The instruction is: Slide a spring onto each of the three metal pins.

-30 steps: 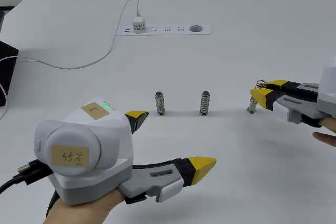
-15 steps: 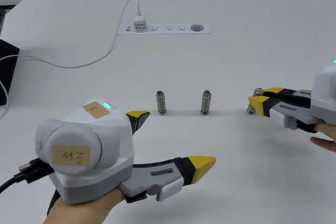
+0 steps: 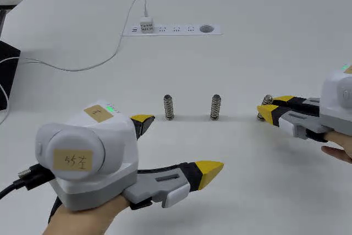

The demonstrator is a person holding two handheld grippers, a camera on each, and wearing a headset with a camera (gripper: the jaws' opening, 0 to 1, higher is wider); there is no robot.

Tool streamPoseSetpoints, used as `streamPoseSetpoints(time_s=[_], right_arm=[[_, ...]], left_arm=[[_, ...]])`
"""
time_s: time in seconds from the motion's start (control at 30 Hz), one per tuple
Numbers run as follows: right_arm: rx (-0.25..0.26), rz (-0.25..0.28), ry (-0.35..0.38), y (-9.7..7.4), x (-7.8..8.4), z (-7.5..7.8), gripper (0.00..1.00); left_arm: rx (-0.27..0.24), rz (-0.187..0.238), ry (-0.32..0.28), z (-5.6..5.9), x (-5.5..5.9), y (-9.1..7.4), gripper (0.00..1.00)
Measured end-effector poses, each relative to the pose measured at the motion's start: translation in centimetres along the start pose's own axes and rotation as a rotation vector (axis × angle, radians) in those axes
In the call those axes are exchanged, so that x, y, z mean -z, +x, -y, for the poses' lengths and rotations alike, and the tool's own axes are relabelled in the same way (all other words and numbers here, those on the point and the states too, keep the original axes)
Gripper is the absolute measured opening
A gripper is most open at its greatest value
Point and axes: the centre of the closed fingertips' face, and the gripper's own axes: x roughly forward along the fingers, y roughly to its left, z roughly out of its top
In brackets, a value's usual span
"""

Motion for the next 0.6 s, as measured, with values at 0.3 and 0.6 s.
streamPoseSetpoints(time_s=[0.3,0.6], right_arm=[[-0.001,-0.014,0.005,-0.9,-0.2,-0.3,0.22],[0.003,-0.019,0.035,-2.7,-0.6,-1.1,0.33]], left_arm=[[-0.013,0.004,-0.003,-0.5,-0.2,-0.2,0.84],[-0.026,-0.02,0.008,-1.0,-0.2,-0.4,0.84]])
